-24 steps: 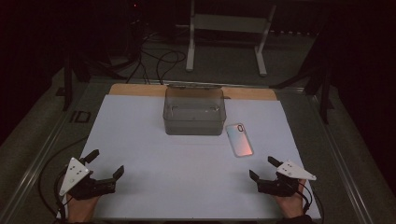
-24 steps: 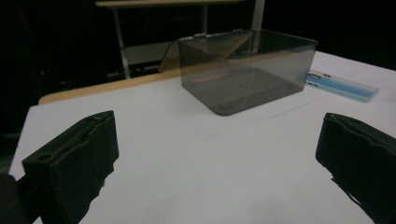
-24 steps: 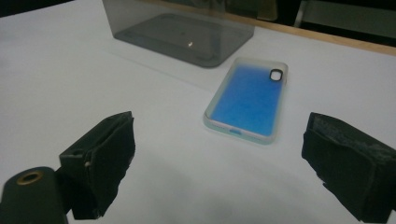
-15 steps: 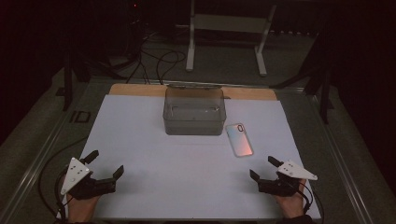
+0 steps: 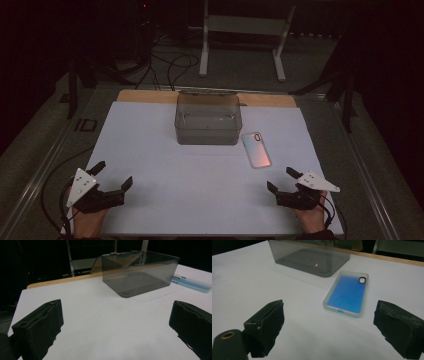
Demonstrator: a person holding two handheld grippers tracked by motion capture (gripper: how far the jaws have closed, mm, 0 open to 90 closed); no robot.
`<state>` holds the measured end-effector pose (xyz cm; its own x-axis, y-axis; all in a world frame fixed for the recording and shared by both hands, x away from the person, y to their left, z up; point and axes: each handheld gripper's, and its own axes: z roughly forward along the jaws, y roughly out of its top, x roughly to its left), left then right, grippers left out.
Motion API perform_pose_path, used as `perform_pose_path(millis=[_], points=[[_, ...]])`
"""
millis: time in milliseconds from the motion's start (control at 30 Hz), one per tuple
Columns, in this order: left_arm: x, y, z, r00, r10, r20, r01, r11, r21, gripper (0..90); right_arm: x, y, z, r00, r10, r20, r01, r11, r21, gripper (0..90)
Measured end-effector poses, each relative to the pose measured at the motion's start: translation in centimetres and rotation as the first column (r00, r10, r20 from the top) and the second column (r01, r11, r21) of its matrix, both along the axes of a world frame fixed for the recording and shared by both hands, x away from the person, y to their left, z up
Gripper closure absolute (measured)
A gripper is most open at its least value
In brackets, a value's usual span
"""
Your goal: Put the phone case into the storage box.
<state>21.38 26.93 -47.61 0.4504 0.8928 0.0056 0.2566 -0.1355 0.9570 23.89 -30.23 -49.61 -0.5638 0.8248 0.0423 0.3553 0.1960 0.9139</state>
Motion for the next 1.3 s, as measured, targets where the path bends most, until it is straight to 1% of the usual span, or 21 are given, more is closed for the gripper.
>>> perform_pose_path(millis=[67, 233, 333, 533, 667, 800, 833, 933, 1067, 1133, 1300], points=[[0.0, 0.0, 0.0, 1.0, -0.003, -0.003, 0.003, 1.0, -0.002, 0.1, 0.0, 0.0, 0.1, 1.0, 0.001, 0.002, -0.001, 1.0, 0.006, 9.5], [0.0, -0.1, 0.0, 1.0, 0.001, -0.002, -0.001, 1.0, 0.004, 0.1, 0.0, 0.0, 0.2, 1.0, -0.004, -0.005, 0.004, 1.0, 0.0, 9.4], [0.1, -0.2, -0.1, 1.0, 0.003, -0.006, -0.003, 1.0, 0.01, 0.1, 0.0, 0.1, 0.6, 0.9999, -0.012, -0.005, 0.012, 1.0, 0.003, 9.0], [0.1, -0.4, -0.1, 1.0, -0.002, -0.006, 0.002, 0.9999, 0.014, 0.1, 0.2, 0.4, 1.2, 0.9998, -0.02, -0.003, 0.02, 1.0, -0.013, 8.9], [0.3, -0.6, -0.2, 0.9999, -0.007, -0.01, 0.007, 0.9999, 0.015, 0.1, 0.5, 0.6, 1.7, 0.9996, -0.024, -0.012, 0.024, 1.0, -0.017, 9.0], [0.3, -0.8, -0.1, 0.9999, -0.01, -0.006, 0.01, 0.9997, 0.022, 0.1, 0.7, 0.8, 1.9, 0.9997, -0.019, -0.015, 0.018, 0.999, -0.044, 9.0], [0.3, -0.8, -0.1, 0.9999, -0.01, -0.008, 0.011, 0.9997, 0.024, 0.1, 0.7, 0.9, 2.0, 0.9996, -0.021, -0.017, 0.021, 0.999, -0.039, 9.0], [0.3, -0.7, -0.2, 0.9999, -0.008, -0.009, 0.009, 0.9997, 0.024, 0.1, 0.9, 0.7, 2.3, 0.9993, -0.027, -0.026, 0.025, 0.998, -0.052, 9.0], [0.3, -0.7, -0.2, 0.9999, -0.008, -0.006, 0.008, 0.9997, 0.023, 0.1, 1.1, 0.5, 2.7, 0.9992, -0.031, -0.026, 0.029, 0.997, -0.067, 9.0], [0.3, -0.8, -0.2, 0.9999, -0.01, -0.008, 0.01, 0.9997, 0.024, 0.1, 1.2, 0.4, 3.0, 0.9991, -0.029, -0.029, 0.027, 0.997, -0.065, 9.0], [0.3, -0.8, -0.2, 0.9999, -0.012, -0.008, 0.012, 0.9996, 0.026, 0.1, 1.6, 0.4, 3.4, 0.9986, -0.036, -0.039, 0.033, 0.996, -0.081, 9.0]])
